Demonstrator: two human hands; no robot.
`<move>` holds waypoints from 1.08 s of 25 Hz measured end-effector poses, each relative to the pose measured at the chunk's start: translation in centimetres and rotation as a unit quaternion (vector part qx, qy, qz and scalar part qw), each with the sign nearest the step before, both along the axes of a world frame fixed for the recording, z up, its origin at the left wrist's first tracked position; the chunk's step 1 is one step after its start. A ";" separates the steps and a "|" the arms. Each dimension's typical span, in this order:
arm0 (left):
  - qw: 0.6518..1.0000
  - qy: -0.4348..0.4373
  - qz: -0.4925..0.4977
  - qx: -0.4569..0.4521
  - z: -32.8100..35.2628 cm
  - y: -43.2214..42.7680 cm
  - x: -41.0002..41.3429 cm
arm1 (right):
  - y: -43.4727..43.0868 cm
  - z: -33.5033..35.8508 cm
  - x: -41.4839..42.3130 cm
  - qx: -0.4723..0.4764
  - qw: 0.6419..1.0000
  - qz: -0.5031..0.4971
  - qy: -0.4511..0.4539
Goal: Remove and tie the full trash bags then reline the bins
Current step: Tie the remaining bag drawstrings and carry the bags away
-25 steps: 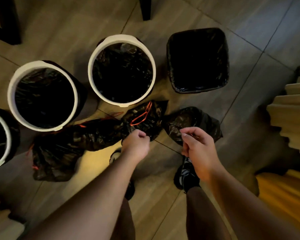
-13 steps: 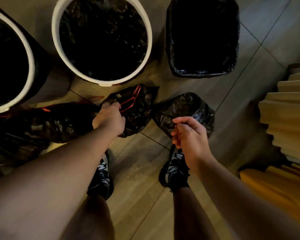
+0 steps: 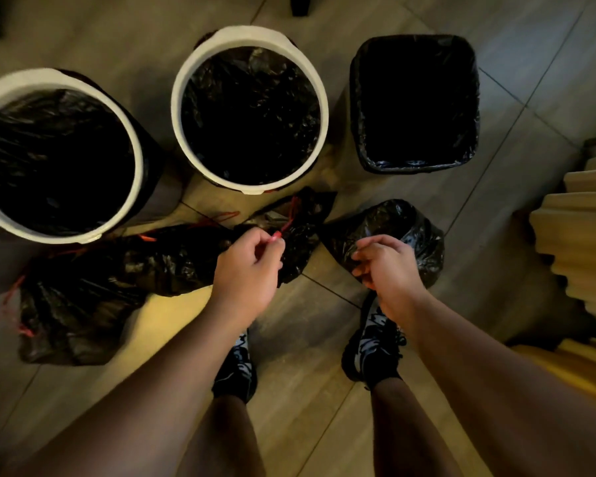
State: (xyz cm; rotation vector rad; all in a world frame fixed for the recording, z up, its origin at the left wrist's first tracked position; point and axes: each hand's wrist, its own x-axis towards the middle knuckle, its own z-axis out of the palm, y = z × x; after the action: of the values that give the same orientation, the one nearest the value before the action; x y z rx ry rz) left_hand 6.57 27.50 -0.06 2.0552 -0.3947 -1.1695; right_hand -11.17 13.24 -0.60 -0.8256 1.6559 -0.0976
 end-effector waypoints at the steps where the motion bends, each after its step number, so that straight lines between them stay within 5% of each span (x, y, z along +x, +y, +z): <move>1: 1.000 0.011 -0.005 -0.012 1.1 0.4 -0.1 | 0.2 -0.3 0.3 0.010 1.000 0.001 0.002; 17: 0.921 -0.094 -0.375 -0.054 4.6 2.8 -5.9 | -2.1 -7.6 6.3 -0.010 0.957 0.257 0.134; 21: 0.924 -0.080 -0.372 -0.042 4.5 2.0 -5.4 | -2.3 -9.2 6.2 -0.011 0.944 0.276 0.183; 27: 0.976 -0.050 -0.212 0.009 3.3 0.8 -2.5 | -2.3 -6.9 5.2 -0.061 0.984 0.150 0.075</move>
State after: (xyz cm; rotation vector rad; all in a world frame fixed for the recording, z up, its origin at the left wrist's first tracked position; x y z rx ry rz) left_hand 4.05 28.29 3.23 2.1100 -0.9090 -1.3168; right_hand -5.99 10.90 -7.53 -1.1918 1.6583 0.0759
